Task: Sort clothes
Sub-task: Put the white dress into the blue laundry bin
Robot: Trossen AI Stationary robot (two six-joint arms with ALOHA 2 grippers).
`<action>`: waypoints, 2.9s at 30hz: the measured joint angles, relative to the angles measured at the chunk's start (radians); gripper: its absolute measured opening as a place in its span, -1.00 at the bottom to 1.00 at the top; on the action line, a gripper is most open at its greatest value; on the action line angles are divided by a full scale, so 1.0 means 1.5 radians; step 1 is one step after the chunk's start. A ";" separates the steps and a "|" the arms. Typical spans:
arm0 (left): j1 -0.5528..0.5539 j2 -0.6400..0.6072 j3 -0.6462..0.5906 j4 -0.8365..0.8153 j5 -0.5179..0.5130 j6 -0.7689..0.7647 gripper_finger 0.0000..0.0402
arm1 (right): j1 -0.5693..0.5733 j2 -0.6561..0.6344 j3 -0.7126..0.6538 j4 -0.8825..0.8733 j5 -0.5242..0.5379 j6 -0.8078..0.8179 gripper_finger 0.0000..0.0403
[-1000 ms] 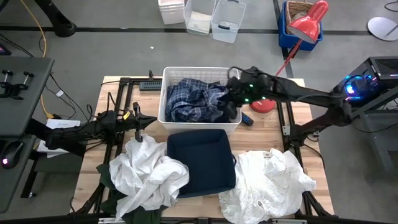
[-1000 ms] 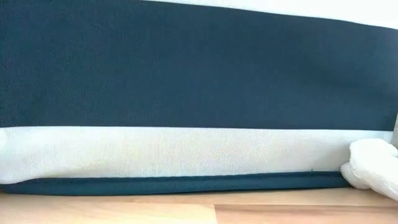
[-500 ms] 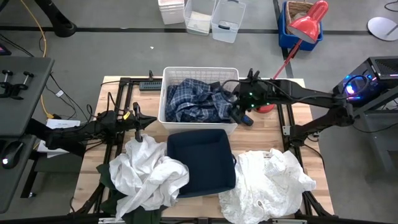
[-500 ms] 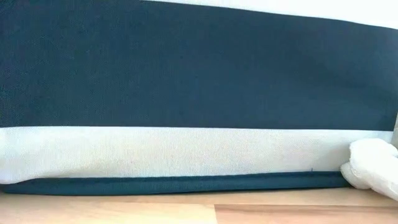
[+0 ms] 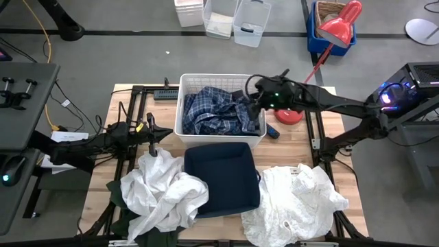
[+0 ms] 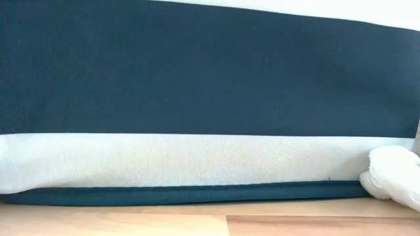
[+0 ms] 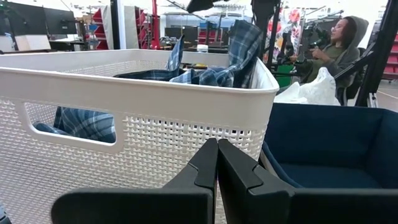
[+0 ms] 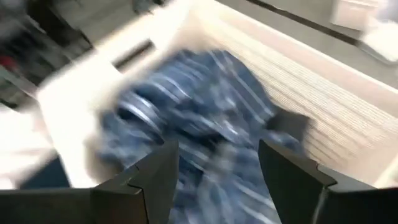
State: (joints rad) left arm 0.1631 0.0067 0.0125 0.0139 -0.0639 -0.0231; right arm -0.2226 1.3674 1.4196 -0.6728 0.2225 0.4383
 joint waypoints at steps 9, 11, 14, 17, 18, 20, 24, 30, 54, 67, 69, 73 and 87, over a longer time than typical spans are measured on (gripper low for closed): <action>0.000 0.000 0.000 0.000 0.000 0.000 -1.00 | 0.008 0.047 -0.001 0.079 -0.229 -0.036 0.08; 0.000 0.000 0.000 0.000 0.000 0.000 -1.00 | 0.022 0.027 -0.001 0.067 -0.253 -0.047 0.08; 0.000 0.000 0.000 0.000 0.000 0.000 -1.00 | 0.062 -0.021 -0.001 0.068 -0.266 -0.056 0.08; 0.000 0.000 0.000 0.000 0.000 0.000 -1.00 | 0.123 -0.067 0.000 0.035 -0.264 -0.028 0.08; 0.000 0.000 0.000 0.000 0.000 0.000 -1.00 | 0.150 -0.078 0.000 0.012 -0.257 -0.009 0.08; 0.000 0.000 0.000 0.000 0.000 0.000 -1.00 | 0.213 -0.095 0.000 -0.054 -0.235 0.040 0.08; 0.000 0.000 0.000 0.000 0.000 0.000 -1.00 | 0.365 -0.099 -0.009 -0.208 -0.185 0.175 0.08; 0.000 0.000 0.000 0.000 0.000 0.000 -1.00 | 0.570 -0.096 -0.152 -0.193 -0.179 0.447 0.08; 0.000 0.000 0.000 0.000 0.000 0.000 -1.00 | 0.677 0.216 -0.305 -0.117 -0.270 0.620 0.08; 0.000 0.000 0.000 0.000 0.000 0.000 -1.00 | 0.676 0.301 -0.298 -0.124 -0.323 0.602 -0.83; 0.000 0.000 0.000 0.000 0.000 0.000 -1.00 | 0.678 0.282 -0.298 -0.134 -0.299 0.607 -0.84; 0.000 0.000 0.000 0.000 0.000 0.000 -1.00 | 0.674 0.201 -0.253 -0.258 -0.197 0.615 -0.84; 0.000 0.000 0.000 0.000 0.000 0.000 -1.00 | 0.628 -0.051 0.234 -0.430 0.301 0.512 -0.85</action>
State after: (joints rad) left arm 0.1631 0.0067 0.0128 0.0139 -0.0635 -0.0231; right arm 0.7200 1.2905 1.7701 -1.3176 0.6736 1.2064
